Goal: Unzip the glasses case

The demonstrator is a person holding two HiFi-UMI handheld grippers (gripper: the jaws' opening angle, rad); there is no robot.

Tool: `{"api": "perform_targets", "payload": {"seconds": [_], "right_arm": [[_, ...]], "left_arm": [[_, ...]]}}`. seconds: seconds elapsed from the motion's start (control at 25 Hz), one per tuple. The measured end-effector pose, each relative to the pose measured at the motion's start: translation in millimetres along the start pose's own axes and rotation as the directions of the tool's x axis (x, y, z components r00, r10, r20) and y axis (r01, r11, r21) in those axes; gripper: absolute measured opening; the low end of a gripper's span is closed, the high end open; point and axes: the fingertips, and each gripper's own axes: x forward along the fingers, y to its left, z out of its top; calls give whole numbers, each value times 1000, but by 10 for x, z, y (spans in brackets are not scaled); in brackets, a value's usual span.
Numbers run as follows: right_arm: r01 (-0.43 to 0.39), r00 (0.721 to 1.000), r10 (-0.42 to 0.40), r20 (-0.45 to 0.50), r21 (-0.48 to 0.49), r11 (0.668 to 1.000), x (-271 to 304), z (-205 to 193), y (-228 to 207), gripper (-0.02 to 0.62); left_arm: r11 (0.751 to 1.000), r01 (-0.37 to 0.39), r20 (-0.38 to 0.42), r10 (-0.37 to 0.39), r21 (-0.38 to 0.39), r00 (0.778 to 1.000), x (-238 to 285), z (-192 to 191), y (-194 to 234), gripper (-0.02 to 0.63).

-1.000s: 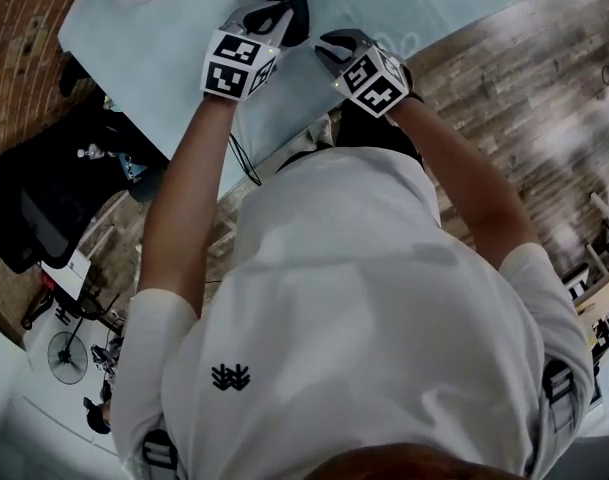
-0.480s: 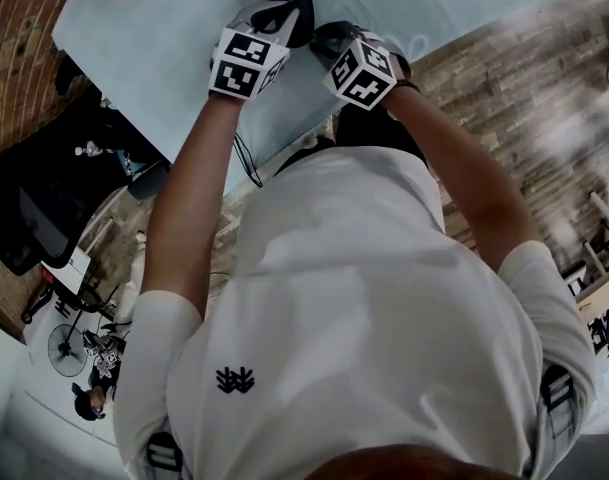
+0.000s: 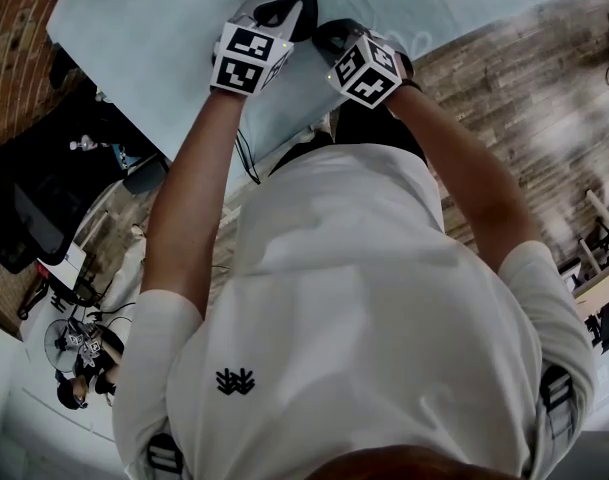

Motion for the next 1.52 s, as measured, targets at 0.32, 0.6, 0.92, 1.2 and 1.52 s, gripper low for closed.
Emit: {"api": "perform_targets", "payload": {"seconds": [0.32, 0.6, 0.92, 1.2, 1.52], "right_arm": [[23, 1000, -23, -10, 22, 999, -78, -55, 1, 3], [33, 999, -33, -2, 47, 998, -93, -80, -6, 3], [48, 999, -48, 6, 42, 998, -180, -72, -42, 2], [55, 998, -55, 8, 35, 998, -211, -76, -106, 2], [61, 998, -62, 14, 32, 998, -246, -62, -192, 2]], "left_arm": [[1000, 4, 10, -4, -2, 1000, -7, 17, -16, 57], [1000, -2, 12, 2, -1, 1000, 19, 17, -17, 57], [999, 3, 48, 0, -48, 999, -2, 18, 14, 54], [999, 11, 52, -9, -33, 999, -8, 11, 11, 54], [999, 16, 49, -14, -29, 999, -15, 7, -4, 54]]}}
